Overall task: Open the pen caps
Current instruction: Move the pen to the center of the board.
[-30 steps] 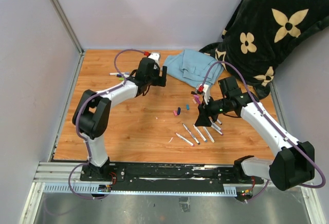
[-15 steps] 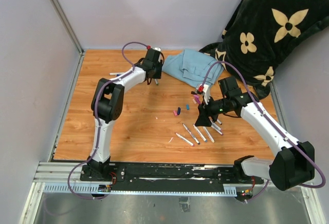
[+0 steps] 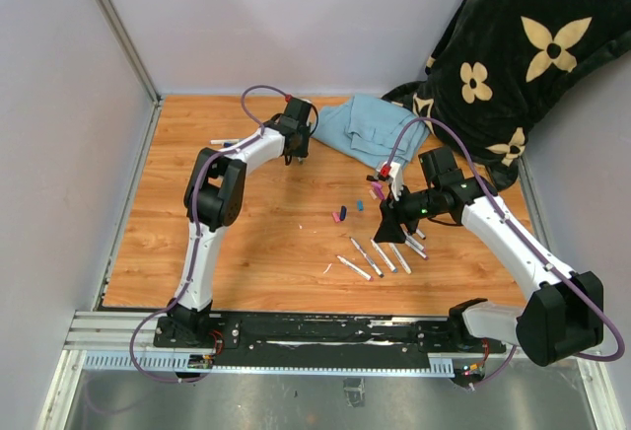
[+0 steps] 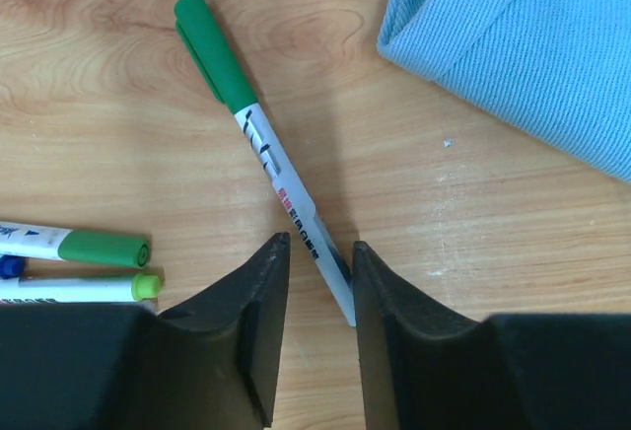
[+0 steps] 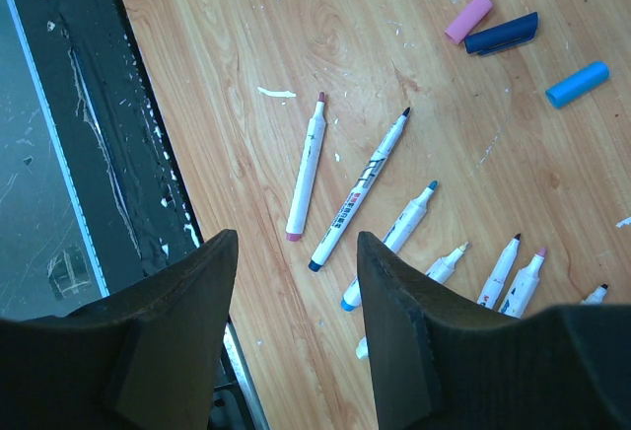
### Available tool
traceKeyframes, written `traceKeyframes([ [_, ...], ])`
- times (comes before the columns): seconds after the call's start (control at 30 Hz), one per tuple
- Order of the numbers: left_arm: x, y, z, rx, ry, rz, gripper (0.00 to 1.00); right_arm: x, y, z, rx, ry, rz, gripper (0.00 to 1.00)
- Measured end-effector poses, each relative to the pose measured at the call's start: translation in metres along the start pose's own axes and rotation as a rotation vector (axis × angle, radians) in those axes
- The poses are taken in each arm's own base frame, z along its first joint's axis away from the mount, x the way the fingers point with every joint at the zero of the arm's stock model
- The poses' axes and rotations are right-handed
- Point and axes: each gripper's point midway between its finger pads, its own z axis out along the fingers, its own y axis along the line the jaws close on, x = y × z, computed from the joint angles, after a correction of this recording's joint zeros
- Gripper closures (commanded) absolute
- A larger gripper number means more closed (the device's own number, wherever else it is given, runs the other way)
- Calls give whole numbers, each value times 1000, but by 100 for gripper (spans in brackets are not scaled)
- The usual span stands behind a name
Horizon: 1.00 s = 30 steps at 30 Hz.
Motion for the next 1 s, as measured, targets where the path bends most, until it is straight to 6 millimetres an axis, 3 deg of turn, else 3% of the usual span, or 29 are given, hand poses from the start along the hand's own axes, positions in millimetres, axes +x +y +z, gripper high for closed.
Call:
traceKeyframes([
  [0.2,2,0,0,1,10,4,88,0,0,0,0,0,-1,47],
  [0.43,14,1,-11,21,26,13,93,-1,1,-1,3,-5,-7,47],
  [0.53,37,6,-31,43,63,19,93,-1,1,-2,4,-7,-9,47],
  [0.7,88,16,-86,77,112,24,93,-2,1,-2,4,-7,-11,47],
  [0.87,137,1,-133,108,133,82,92,-2,1,-2,4,-8,-13,47],
  [1.0,183,-5,-151,124,191,125,92,-2,2,-3,5,-11,-16,47],
])
